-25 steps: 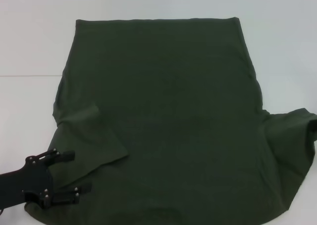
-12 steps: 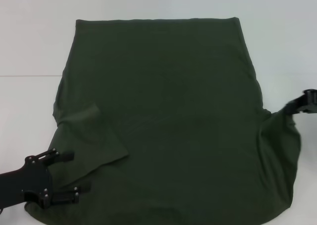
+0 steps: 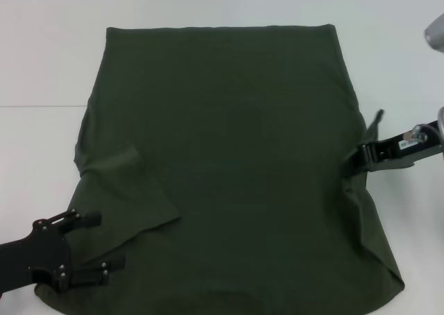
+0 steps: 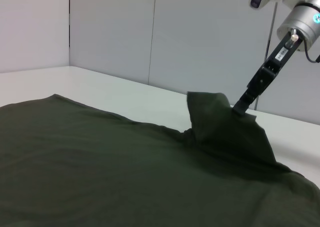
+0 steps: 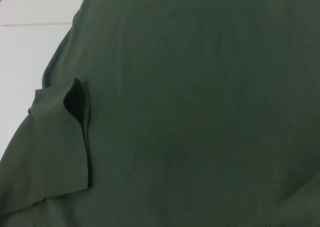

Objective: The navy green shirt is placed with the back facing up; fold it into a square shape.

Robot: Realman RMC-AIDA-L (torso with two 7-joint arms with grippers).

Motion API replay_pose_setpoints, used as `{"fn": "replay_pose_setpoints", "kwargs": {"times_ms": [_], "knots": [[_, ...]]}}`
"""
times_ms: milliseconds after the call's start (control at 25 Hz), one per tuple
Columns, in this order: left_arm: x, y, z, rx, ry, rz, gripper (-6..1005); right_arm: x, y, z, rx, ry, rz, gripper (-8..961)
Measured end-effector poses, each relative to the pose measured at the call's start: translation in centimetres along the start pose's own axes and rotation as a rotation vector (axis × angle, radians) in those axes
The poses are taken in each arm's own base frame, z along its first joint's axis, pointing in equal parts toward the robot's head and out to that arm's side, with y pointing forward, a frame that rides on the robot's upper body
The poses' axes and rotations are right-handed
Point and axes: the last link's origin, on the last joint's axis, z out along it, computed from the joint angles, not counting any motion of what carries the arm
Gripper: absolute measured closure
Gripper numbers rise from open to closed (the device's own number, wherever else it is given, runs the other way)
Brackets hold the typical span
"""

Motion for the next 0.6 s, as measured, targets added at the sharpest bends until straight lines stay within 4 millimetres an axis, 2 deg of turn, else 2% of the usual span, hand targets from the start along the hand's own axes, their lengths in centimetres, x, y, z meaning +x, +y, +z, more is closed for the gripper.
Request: {"fn": "replay_pose_setpoints", "kwargs": {"times_ms": [600], "knots": [[0.2, -0.2, 0.1, -0.001, 0.001, -0.008, 63, -1.2, 0.8, 1.4, -0.007, -0.046, -0.001, 953]]}}
